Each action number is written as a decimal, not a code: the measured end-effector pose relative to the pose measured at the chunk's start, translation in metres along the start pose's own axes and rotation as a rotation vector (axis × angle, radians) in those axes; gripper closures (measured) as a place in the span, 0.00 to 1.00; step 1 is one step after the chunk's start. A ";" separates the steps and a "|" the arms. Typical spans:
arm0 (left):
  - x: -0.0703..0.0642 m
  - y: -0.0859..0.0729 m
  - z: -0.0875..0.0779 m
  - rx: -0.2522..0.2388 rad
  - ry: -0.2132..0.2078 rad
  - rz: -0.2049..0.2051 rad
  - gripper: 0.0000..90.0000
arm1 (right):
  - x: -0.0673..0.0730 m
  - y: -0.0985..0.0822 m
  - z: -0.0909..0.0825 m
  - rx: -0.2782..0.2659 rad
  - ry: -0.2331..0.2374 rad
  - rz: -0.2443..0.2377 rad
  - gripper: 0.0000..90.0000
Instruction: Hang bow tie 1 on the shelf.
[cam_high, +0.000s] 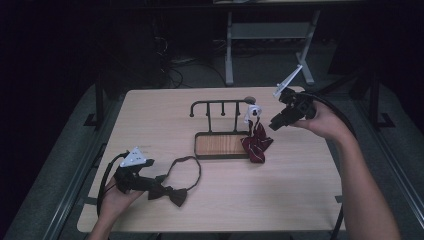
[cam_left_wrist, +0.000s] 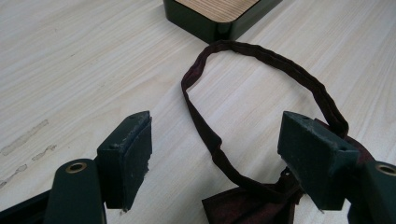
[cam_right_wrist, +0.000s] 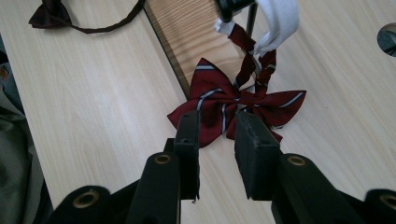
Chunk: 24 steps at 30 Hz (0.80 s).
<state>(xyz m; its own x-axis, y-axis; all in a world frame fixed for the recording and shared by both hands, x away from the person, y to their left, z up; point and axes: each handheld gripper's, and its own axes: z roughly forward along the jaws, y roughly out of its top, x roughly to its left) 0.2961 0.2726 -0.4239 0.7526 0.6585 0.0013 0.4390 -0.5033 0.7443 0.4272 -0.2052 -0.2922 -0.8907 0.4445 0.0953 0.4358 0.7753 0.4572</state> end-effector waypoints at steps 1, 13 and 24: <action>0.000 0.000 0.000 0.000 0.000 0.001 0.29 | 0.001 -0.001 0.000 -0.003 0.001 -0.001 0.76; 0.001 0.000 0.001 0.006 -0.002 0.006 0.29 | 0.014 -0.017 0.004 -0.017 0.009 -0.027 0.70; 0.001 0.000 0.002 0.013 -0.004 0.003 0.29 | 0.019 -0.037 0.013 -0.035 0.014 -0.019 0.65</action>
<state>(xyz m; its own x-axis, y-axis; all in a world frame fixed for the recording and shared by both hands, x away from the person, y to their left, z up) 0.2975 0.2721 -0.4252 0.7558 0.6549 0.0012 0.4427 -0.5124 0.7358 0.3959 -0.2197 -0.3185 -0.9004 0.4236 0.0990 0.4147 0.7672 0.4893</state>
